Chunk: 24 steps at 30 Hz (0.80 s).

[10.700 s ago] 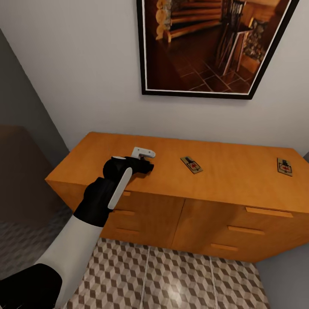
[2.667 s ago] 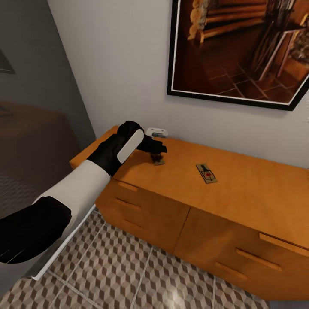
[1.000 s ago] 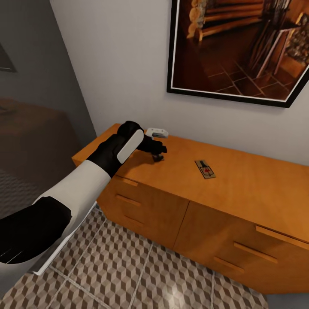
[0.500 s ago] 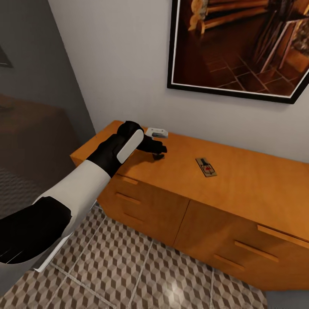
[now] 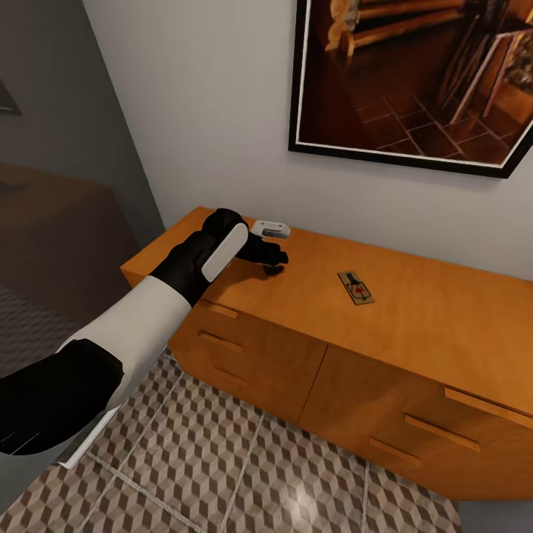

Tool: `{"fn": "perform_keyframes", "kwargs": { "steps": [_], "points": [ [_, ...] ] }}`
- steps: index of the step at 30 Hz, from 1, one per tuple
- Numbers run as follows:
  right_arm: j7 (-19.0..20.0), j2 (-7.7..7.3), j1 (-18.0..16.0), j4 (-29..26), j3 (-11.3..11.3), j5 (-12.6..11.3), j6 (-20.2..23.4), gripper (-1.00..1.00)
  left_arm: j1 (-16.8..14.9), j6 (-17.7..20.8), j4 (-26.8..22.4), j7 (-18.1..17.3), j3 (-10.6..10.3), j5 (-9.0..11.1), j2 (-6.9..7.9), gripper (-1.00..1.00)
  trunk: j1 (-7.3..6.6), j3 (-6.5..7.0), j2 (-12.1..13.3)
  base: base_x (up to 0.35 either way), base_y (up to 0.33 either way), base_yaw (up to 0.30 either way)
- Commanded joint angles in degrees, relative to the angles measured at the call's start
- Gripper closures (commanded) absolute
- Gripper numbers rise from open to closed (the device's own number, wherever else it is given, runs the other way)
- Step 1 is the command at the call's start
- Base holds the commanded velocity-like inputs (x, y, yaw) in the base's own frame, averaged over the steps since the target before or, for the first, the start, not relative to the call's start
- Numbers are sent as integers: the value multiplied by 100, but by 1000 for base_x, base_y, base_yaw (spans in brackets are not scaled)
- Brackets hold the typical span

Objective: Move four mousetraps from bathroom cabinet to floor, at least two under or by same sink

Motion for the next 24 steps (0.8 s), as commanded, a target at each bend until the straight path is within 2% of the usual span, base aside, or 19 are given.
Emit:
{"fn": "perform_keyframes", "kwargs": {
  "steps": [1, 16, 24],
  "points": [
    [38, 0, -3, 6, 41, -79, -14, 100, -5, 12, -4, 60, -13, 60, 2, -100, 0, -4, -2, 0, 0, 0],
    [38, 7, -3, 5, 41, -79, -21, 100, -5, 11, -468, 89, -65, 54, -5, -100, 0, -4, -2, 0, 0, 0],
    [38, 7, -3, 5, 41, -79, -22, 100, -5, 11, -510, 90, -333, 54, -7, -100, 0, -4, -2, 0, 0, 0]
  ]
}}
